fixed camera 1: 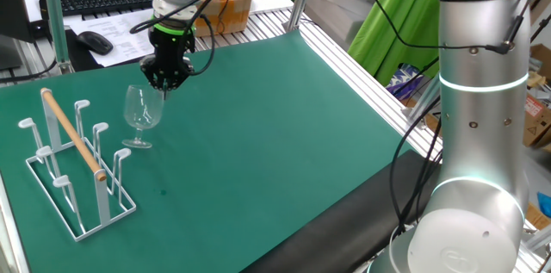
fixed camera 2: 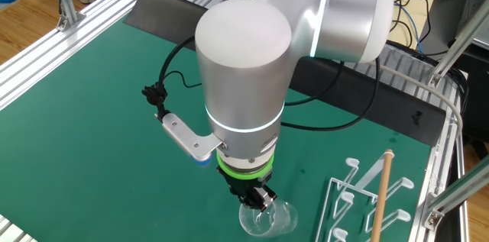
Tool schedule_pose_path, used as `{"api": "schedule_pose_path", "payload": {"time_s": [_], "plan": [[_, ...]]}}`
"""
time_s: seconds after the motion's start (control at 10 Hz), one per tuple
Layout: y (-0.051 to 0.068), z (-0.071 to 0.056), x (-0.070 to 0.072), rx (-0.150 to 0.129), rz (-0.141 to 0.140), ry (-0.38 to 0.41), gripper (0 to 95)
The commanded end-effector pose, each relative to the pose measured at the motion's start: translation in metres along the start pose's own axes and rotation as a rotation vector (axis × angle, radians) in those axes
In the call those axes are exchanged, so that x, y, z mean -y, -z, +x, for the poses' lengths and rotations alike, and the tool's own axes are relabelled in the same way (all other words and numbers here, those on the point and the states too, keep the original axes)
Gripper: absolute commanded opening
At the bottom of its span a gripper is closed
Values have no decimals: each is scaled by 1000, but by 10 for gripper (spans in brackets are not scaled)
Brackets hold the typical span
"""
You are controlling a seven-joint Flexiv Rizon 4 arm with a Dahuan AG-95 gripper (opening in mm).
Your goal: Put the cup on the cup rack
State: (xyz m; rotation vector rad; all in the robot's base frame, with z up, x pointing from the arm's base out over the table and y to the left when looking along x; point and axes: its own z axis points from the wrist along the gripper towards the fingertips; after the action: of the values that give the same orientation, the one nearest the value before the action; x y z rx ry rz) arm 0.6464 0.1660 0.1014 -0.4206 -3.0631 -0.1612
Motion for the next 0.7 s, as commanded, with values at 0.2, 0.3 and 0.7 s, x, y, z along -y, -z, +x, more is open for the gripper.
{"api": "schedule_pose_path", "payload": {"time_s": [0.2,0.3,0.7], "plan": [[-1,1,1,14,-8,-13,0],[-2,1,1,15,-15,-20,190],[-8,0,0,33,-10,-40,380]]}}
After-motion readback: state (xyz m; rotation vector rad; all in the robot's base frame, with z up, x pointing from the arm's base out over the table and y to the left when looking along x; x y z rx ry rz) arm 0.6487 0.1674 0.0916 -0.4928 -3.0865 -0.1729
